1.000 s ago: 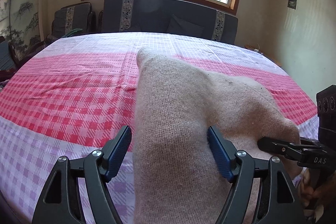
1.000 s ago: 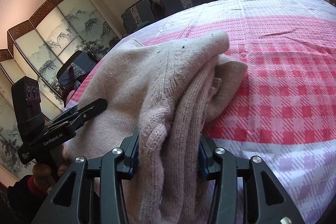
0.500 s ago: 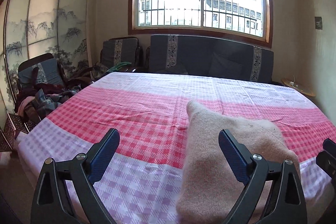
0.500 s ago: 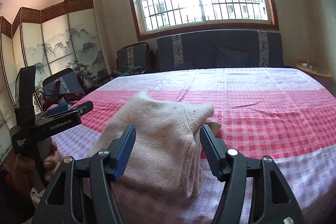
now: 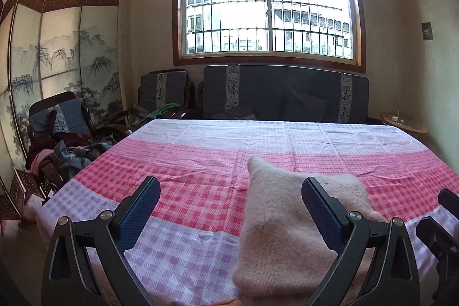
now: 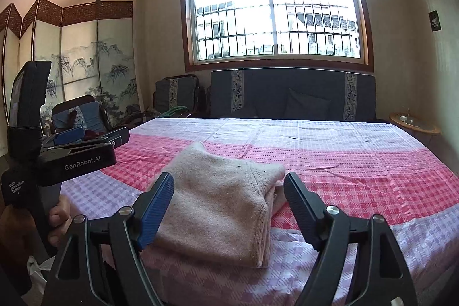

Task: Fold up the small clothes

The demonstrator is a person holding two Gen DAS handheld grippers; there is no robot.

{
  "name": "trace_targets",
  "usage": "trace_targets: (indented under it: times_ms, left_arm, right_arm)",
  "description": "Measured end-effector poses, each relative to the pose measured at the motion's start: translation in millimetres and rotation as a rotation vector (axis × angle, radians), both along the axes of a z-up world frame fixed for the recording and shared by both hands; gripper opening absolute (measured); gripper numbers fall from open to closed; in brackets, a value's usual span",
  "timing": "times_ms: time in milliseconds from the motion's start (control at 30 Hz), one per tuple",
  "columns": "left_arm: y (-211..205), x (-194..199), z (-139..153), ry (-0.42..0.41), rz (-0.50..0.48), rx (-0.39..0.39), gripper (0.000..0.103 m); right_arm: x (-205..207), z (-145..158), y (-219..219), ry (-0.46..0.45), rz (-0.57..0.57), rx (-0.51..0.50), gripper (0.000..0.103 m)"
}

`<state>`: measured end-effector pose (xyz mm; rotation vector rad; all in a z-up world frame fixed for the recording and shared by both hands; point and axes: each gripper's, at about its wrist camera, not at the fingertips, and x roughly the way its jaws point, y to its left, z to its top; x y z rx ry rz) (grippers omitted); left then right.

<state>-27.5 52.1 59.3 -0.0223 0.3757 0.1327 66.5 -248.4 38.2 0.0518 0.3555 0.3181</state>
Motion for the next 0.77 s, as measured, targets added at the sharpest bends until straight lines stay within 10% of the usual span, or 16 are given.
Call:
trace_targets:
  times_ms: [767]
  left_arm:
    - [5,26,-29,0.086,0.02,0.003,0.102]
  right_arm:
    - [7,-20,14,0.062,0.014,-0.026,0.079]
